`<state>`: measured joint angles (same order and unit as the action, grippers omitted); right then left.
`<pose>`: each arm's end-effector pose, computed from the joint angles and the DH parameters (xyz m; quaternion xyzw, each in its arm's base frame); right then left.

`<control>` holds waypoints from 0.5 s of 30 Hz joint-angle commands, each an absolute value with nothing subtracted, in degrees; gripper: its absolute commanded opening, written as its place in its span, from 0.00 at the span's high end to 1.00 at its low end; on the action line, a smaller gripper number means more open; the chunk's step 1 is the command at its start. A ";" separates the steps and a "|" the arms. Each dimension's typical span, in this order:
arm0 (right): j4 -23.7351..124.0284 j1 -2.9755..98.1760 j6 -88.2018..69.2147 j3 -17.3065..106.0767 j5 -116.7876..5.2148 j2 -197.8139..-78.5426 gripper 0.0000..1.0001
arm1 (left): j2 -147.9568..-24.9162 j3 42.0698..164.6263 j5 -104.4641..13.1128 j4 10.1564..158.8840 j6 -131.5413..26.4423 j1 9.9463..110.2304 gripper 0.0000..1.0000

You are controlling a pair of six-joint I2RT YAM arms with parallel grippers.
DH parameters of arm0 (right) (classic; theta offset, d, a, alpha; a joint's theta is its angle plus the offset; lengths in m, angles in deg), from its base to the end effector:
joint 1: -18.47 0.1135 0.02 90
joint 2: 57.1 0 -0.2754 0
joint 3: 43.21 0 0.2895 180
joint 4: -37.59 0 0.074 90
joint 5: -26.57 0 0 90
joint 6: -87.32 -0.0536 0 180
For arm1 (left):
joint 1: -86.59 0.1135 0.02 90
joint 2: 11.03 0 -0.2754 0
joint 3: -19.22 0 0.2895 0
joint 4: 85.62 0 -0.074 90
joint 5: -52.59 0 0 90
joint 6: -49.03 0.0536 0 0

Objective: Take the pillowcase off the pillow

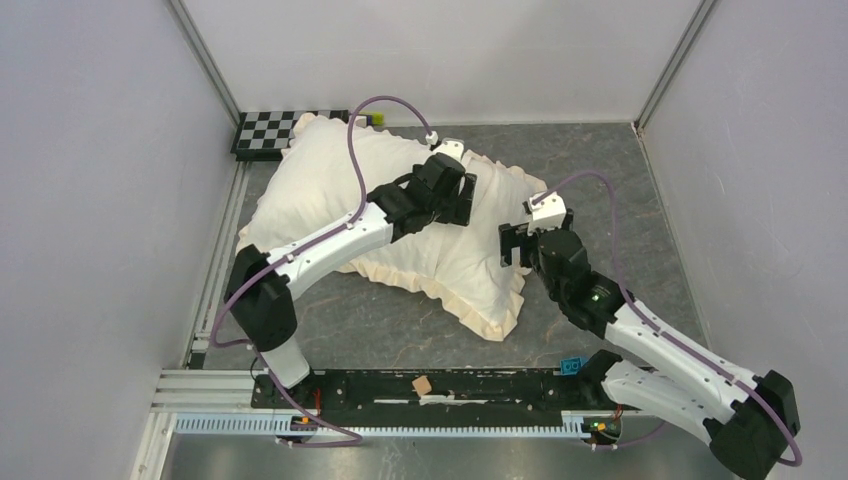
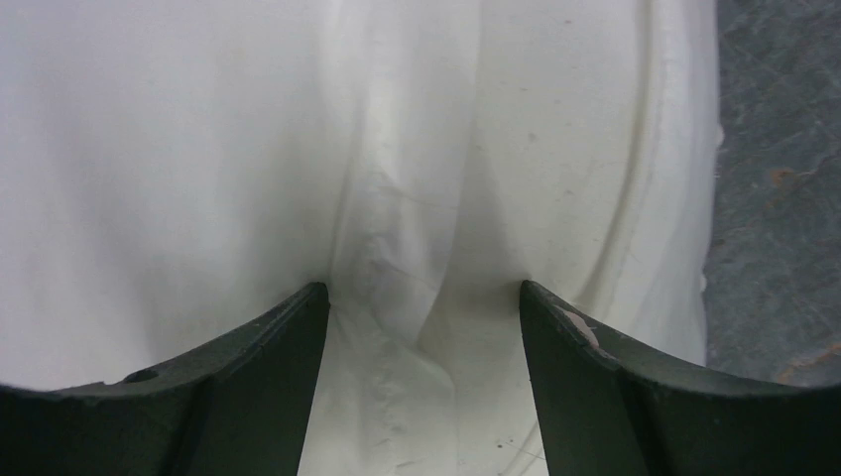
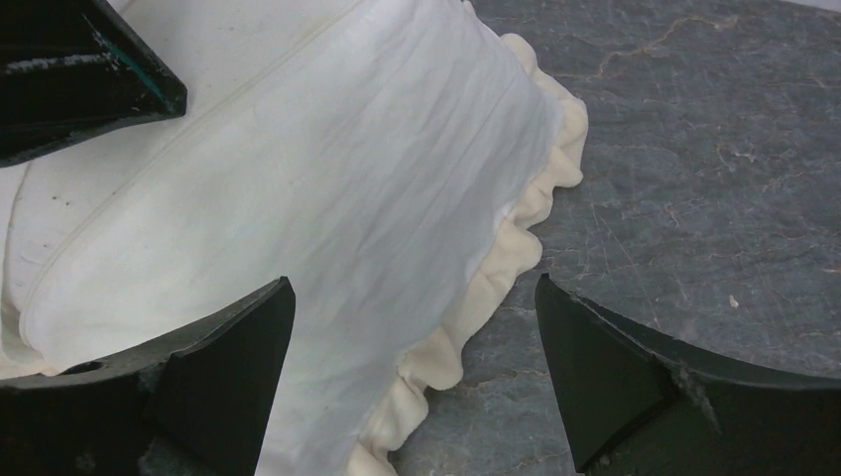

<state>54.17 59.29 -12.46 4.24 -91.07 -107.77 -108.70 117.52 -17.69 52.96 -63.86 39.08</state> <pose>0.2045 0.1438 0.2691 -0.0802 0.8022 0.0619 0.5883 0.3109 -0.3126 0.3083 0.1213 0.8904 -0.1092 0.4249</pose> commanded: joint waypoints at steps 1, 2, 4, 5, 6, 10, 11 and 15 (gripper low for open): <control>53.50 59.25 -18.73 12.04 -94.15 -113.80 0.02 | -107.98 117.85 -11.97 48.13 -66.04 42.40 0.27; 53.18 59.25 -20.47 13.13 -94.64 -115.14 0.02 | -106.51 115.76 -13.45 50.01 -66.74 43.33 0.28; 51.02 59.19 -24.50 14.83 -94.80 -117.76 0.02 | -102.92 109.78 -18.44 55.12 -68.12 45.35 0.31; 50.07 59.17 -25.76 15.41 -94.06 -118.89 0.02 | -100.73 107.10 -21.77 58.51 -68.91 46.38 0.34; 47.94 59.16 -27.25 15.91 -93.51 -119.91 0.02 | -98.80 103.81 -27.04 62.35 -70.00 47.87 0.36; 47.20 59.17 -33.59 20.77 -94.76 -126.71 0.02 | -96.26 96.93 -40.17 70.56 -72.62 51.60 0.41; 48.69 59.09 -35.89 22.43 -95.82 -129.32 0.02 | -96.48 97.10 -39.87 69.60 -72.12 51.69 0.41; 57.97 59.07 -41.40 31.38 -95.78 -138.84 0.02 | -96.62 96.87 -38.70 67.33 -70.79 51.81 0.41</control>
